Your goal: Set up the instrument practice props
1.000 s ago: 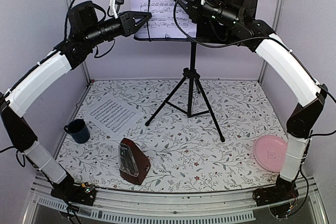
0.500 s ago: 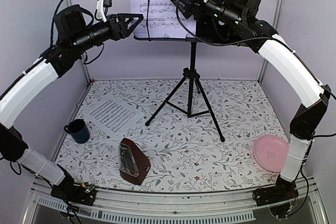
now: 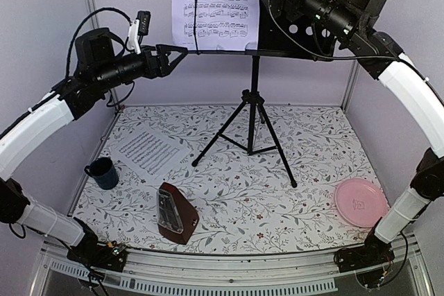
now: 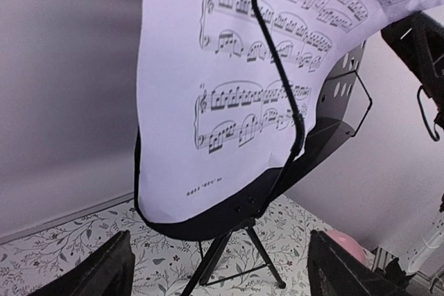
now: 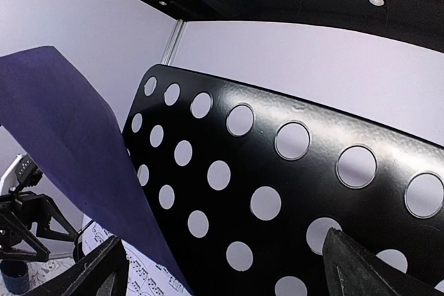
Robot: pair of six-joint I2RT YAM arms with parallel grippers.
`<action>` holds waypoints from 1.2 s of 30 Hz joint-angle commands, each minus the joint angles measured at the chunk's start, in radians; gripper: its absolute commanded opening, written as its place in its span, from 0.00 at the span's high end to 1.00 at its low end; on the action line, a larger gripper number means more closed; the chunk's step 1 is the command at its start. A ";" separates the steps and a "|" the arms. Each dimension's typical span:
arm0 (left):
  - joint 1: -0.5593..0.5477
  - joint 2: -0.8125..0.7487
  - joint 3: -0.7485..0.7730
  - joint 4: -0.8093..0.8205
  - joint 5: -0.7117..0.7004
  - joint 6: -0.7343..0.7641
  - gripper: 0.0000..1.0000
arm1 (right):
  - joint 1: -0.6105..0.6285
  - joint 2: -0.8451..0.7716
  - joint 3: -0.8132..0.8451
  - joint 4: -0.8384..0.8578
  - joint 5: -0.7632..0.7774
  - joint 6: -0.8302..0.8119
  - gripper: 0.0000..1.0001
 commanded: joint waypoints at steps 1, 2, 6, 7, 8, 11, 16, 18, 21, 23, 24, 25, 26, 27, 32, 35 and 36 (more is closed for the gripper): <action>0.004 -0.044 -0.057 0.003 -0.010 -0.017 0.13 | -0.004 -0.067 -0.057 0.012 0.015 0.057 0.01; 0.005 -0.051 -0.071 0.002 -0.012 -0.017 0.13 | -0.004 -0.077 -0.065 0.001 0.006 0.070 0.01; 0.004 -0.075 -0.123 -0.014 -0.016 -0.017 0.12 | -0.004 -0.103 -0.084 -0.078 -0.016 0.115 0.01; 0.004 -0.084 -0.137 -0.019 -0.018 -0.017 0.12 | -0.003 -0.114 -0.096 -0.094 -0.019 0.126 0.01; 0.004 -0.093 -0.154 -0.020 -0.020 -0.017 0.12 | -0.004 -0.129 -0.118 -0.106 -0.017 0.132 0.01; 0.004 -0.124 -0.205 -0.030 -0.023 -0.016 0.11 | -0.004 -0.188 -0.229 -0.107 -0.010 0.164 0.01; 0.004 -0.171 -0.284 -0.047 -0.020 -0.011 0.09 | -0.004 -0.288 -0.372 -0.107 0.002 0.215 0.01; 0.004 -0.183 -0.316 -0.047 -0.006 -0.016 0.08 | -0.004 -0.321 -0.416 -0.112 0.007 0.229 0.01; 0.002 -0.201 -0.361 -0.046 0.022 -0.022 0.09 | -0.003 -0.355 -0.462 -0.140 0.018 0.246 0.01; 0.001 -0.213 -0.391 -0.046 0.022 -0.019 0.09 | -0.004 -0.377 -0.486 -0.157 0.023 0.255 0.01; 0.001 -0.219 -0.402 -0.047 0.021 -0.018 0.08 | -0.003 -0.388 -0.503 -0.160 0.027 0.259 0.01; 0.001 -0.222 -0.409 -0.047 0.022 -0.017 0.08 | -0.004 -0.398 -0.511 -0.160 0.028 0.262 0.01; 0.001 -0.224 -0.415 -0.045 0.026 -0.017 0.08 | -0.004 -0.408 -0.527 -0.161 0.029 0.267 0.01; 0.001 -0.231 -0.419 -0.042 0.027 -0.019 0.09 | -0.004 -0.417 -0.537 -0.162 0.023 0.272 0.01; 0.001 -0.259 -0.393 -0.006 0.045 -0.023 0.11 | -0.003 -0.440 -0.578 -0.168 -0.032 0.298 0.01; 0.000 -0.261 -0.318 -0.013 0.076 -0.007 0.15 | -0.003 -0.432 -0.582 -0.184 -0.059 0.302 0.01; 0.000 -0.261 -0.299 -0.012 0.080 -0.006 0.16 | -0.004 -0.431 -0.583 -0.185 -0.067 0.302 0.02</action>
